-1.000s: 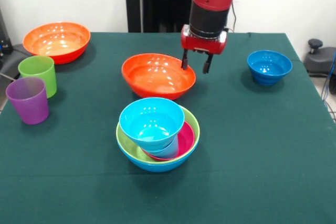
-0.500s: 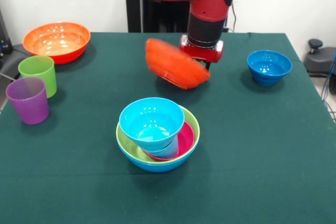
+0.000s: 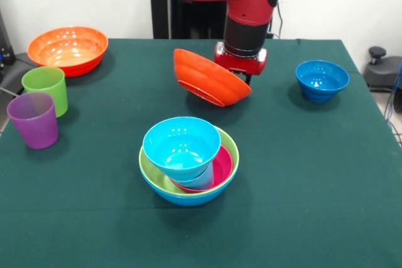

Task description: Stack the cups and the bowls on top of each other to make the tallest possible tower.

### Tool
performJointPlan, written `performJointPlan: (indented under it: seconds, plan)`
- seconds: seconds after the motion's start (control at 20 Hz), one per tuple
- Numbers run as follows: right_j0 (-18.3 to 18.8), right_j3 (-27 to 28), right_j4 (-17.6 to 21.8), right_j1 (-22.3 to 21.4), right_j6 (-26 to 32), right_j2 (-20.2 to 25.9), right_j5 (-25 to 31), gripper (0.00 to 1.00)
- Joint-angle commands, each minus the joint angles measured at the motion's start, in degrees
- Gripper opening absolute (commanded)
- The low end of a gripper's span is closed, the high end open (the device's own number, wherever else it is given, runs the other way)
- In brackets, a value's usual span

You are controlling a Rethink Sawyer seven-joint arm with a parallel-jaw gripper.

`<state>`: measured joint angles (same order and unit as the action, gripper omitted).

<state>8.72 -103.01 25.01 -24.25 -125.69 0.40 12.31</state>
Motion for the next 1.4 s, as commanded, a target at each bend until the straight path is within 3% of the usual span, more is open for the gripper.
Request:
performJointPlan:
  seconds: [0.05, 0.3, 0.6, 1.4]
  plan:
    - [3.85, 5.09, 0.41, 2.09, 0.38, 5.3, 0.75, 1.0]
    - [7.63, 5.99, -2.01, -2.08, 3.62, 9.42, 8.43, 1.0]
    - [6.62, 10.15, -2.01, -1.7, 1.63, 7.82, 9.82, 1.0]
    - [8.2, 8.14, -0.12, -3.19, 1.83, 8.89, 9.21, 1.0]
